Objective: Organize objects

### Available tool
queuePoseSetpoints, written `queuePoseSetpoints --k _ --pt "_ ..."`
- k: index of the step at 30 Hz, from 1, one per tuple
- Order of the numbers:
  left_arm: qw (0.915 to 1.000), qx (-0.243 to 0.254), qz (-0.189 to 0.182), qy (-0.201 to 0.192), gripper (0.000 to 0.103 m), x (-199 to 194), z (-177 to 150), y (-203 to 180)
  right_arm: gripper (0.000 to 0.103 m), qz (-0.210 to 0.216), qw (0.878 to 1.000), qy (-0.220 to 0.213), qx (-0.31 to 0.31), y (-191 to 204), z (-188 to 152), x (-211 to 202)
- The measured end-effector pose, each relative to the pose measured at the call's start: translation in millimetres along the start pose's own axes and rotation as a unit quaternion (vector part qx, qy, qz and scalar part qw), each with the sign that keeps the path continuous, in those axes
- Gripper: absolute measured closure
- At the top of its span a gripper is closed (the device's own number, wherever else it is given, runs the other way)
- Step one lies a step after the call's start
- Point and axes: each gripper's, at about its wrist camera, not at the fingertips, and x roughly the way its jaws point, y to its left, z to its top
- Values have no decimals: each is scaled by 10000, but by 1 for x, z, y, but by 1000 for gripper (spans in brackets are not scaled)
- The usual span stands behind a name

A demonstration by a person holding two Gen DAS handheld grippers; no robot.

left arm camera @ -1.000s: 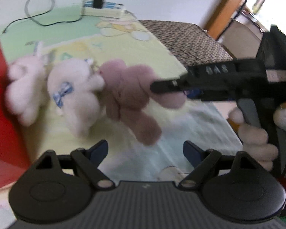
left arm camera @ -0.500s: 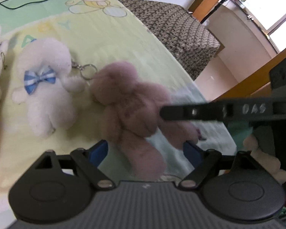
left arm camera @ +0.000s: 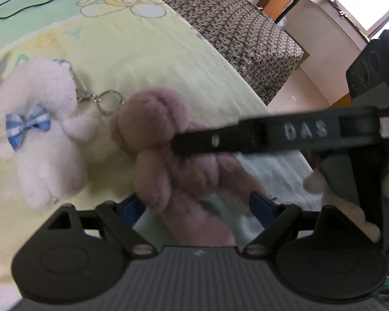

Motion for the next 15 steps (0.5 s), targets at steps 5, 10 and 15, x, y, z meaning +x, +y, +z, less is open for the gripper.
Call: queuePoseSetpoints --k 5,10,15 --pt "9999 -97 9 69 15 -1 -6 12 52 210 9997 134 -22 6 -8 -4" --pt "9997 -233 -43 28 16 -12 -17 25 66 518 9977 366 -251 16 -15 -8" --pt "9997 -204 100 -2 16 -16 -22 26 60 487 9976 392 -292 22 -23 7"
